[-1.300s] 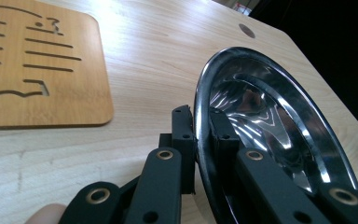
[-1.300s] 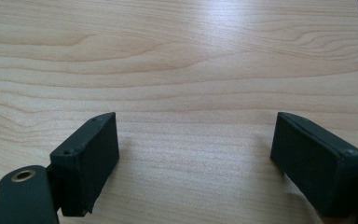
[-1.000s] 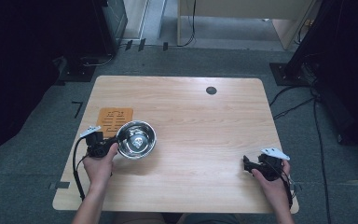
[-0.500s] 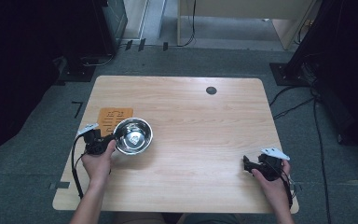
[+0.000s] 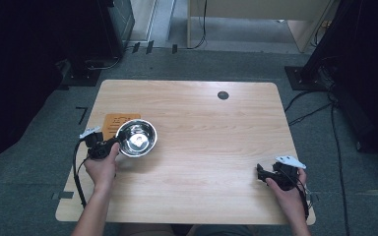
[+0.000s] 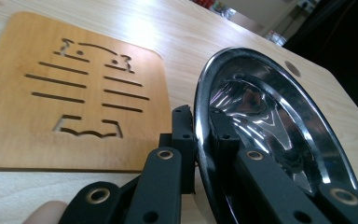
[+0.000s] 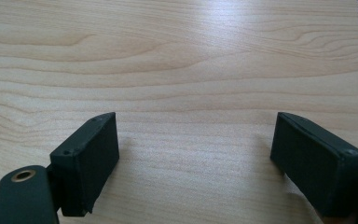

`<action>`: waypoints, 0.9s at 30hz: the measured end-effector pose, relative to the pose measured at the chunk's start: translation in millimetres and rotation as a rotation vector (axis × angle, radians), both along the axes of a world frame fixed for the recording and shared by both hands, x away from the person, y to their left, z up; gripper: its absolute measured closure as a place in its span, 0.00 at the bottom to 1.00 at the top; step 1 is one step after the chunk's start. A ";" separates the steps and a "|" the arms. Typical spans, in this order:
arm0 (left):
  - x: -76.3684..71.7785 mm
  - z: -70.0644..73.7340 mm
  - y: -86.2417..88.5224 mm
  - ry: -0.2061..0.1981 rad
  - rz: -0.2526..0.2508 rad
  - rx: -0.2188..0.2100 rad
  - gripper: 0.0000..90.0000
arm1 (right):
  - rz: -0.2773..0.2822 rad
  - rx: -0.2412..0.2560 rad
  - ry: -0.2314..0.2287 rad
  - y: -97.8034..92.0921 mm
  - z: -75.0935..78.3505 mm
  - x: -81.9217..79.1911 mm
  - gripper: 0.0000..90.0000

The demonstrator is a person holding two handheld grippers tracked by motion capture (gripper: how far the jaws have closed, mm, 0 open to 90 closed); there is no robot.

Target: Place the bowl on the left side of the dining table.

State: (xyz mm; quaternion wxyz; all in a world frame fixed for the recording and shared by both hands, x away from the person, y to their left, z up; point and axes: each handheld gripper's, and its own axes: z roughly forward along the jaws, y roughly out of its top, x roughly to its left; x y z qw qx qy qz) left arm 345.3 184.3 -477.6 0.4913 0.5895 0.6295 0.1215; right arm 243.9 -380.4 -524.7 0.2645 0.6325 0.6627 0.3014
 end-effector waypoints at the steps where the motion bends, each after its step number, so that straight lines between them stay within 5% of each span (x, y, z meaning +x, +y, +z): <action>1: 0.0 0.0 0.0 0.000 0.000 0.000 0.94 | 0.000 0.000 0.000 0.0 0.0 0.0 0.16; 27: 23.1 -15.0 18.4 0.034 0.204 -0.024 0.94 | 0.000 0.001 -0.001 0.0 -0.1 0.0 0.16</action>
